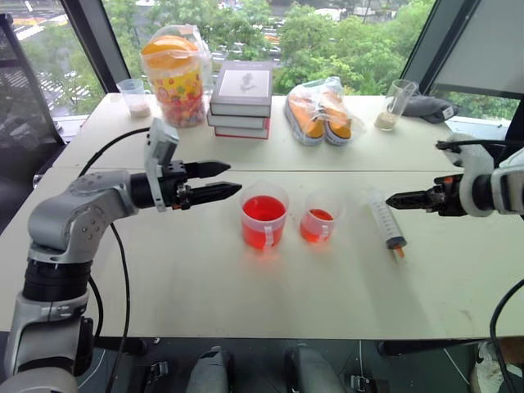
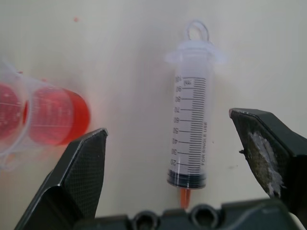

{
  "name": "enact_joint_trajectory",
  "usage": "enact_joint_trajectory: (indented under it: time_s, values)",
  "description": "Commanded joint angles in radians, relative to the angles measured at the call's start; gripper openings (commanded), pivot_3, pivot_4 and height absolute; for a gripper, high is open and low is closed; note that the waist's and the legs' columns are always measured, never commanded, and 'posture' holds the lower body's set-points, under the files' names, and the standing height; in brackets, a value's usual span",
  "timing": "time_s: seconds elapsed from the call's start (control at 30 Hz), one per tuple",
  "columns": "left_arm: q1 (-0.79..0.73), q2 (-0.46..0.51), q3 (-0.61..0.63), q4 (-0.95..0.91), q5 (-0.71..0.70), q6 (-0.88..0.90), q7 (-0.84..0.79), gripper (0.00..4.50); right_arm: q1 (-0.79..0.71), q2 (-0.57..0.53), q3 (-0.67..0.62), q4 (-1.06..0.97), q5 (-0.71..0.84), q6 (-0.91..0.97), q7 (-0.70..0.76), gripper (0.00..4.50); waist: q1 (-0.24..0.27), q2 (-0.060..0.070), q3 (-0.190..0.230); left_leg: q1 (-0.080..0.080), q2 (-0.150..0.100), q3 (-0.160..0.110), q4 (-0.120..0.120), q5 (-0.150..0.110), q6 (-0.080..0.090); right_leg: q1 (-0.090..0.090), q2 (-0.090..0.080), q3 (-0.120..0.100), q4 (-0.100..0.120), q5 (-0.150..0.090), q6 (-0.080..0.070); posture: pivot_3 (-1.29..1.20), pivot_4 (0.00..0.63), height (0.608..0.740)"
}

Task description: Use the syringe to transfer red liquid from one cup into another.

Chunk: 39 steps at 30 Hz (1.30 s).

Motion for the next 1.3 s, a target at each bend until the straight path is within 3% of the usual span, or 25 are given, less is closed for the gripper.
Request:
enact_joint_trajectory:
  time_s: [0.03, 0.13, 0.3, 0.57, 0.63, 0.77, 0.83, 1.0, 1.1, 1.2, 1.3]
  values:
    - [-0.011, -0.013, 0.003, -0.026, 0.001, -0.021, -0.003, 3.37, -0.116, 0.031, 0.146, 0.194, -0.106, -0.112, 0.09, 4.45, -0.001, 0.0, 0.0, 0.0, 0.0, 0.0, 0.0, 0.0, 0.0, 0.0, 0.0, 0.0, 0.0, 0.0, 0.0, 0.0, 0.15, 0.74]
    - [-0.006, -0.035, -0.005, -0.031, 0.013, -0.029, 0.006, 3.37, -0.2, 0.088, 0.274, 0.389, -0.218, -0.238, 0.177, 4.45, 0.0, 0.0, 0.0, -0.001, 0.0, 0.001, 0.0, 0.0, 0.0, -0.001, 0.0, 0.0, 0.0, 0.001, 0.002, 0.0, 0.15, 0.74]
    - [0.012, -0.045, 0.006, -0.064, 0.001, -0.022, 0.025, 3.37, -0.286, 0.184, 0.369, 0.616, -0.353, -0.374, 0.286, 4.45, 0.001, 0.0, 0.0, -0.002, 0.0, 0.001, -0.001, 0.0, 0.0, -0.002, 0.0, 0.0, 0.001, 0.002, 0.003, 0.0, 0.15, 0.74]
    - [0.049, -0.047, 0.024, -0.118, -0.019, -0.008, 0.068, 3.37, -0.332, 0.295, 0.407, 0.847, -0.525, -0.524, 0.381, 4.45, 0.0, 0.0, 0.0, -0.002, 0.0, 0.001, 0.0, 0.0, 0.0, -0.002, 0.0, 0.0, 0.001, 0.002, 0.003, 0.0, 0.15, 0.74]
    - [0.052, -0.05, 0.025, -0.127, -0.025, -0.006, 0.082, 3.37, -0.338, 0.307, 0.404, 0.876, -0.555, -0.539, 0.402, 3.66, 0.0, 0.0, 0.0, -0.001, 0.0, 0.001, 0.0, 0.0, 0.0, -0.002, 0.0, 0.0, 0.002, 0.002, 0.003, 0.0, 0.15, 0.74]
    - [0.06, -0.052, 0.028, -0.136, -0.03, -0.009, 0.095, 3.37, -0.344, 0.322, 0.39, 0.911, -0.604, -0.563, 0.432, 1.64, -0.002, 0.0, 0.0, -0.001, 0.0, 0.001, 0.0, 0.0, 0.0, -0.001, 0.0, 0.0, 0.002, 0.002, 0.003, 0.0, 0.15, 0.74]
    - [0.062, -0.052, 0.029, -0.13, -0.028, -0.013, 0.093, 3.37, -0.345, 0.326, 0.386, 0.914, -0.624, -0.566, 0.441, 1.38, -0.002, 0.0, 0.0, 0.0, 0.0, 0.001, 0.0, 0.0, 0.0, -0.001, 0.0, 0.0, 0.002, 0.002, 0.003, 0.0, 0.15, 0.74]
    - [0.037, -0.056, 0.016, -0.091, -0.012, -0.032, 0.075, 3.37, -0.369, 0.293, 0.327, 0.828, -0.647, -0.548, 0.39, 1.38, -0.001, 0.001, 0.0, 0.0, 0.0, 0.001, 0.0, 0.0, 0.0, 0.0, 0.0, 0.0, 0.002, 0.002, 0.003, 0.0, 0.15, 0.74]
    - [0.008, -0.059, 0.002, -0.056, -0.001, -0.044, 0.054, 3.37, -0.349, 0.232, 0.242, 0.625, -0.655, -0.584, 0.292, 1.38, 0.003, 0.002, 0.001, -0.001, 0.0, 0.001, 0.0, 0.0, 0.0, -0.002, 0.0, 0.0, 0.003, 0.002, 0.003, 0.0, 0.15, 0.74]
    - [-0.013, -0.063, -0.015, -0.03, 0.012, -0.057, 0.03, 3.37, -0.28, 0.213, 0.08, 0.316, -0.581, -0.579, 0.234, 1.38, 0.005, 0.002, 0.001, -0.002, 0.0, 0.001, -0.001, 0.0, 0.0, -0.004, 0.0, 0.0, 0.003, 0.002, 0.003, 0.0, 0.15, 0.74]
    - [-0.032, -0.066, -0.022, -0.002, 0.029, -0.072, 0.012, 3.37, -0.2, 0.338, -0.157, 0.025, -0.446, -0.644, 0.128, 1.38, -0.004, 0.002, 0.001, -0.002, 0.001, 0.0, -0.002, 0.0, 0.0, -0.003, 0.001, 0.0, 0.002, 0.002, 0.003, 0.0, 0.15, 0.74]
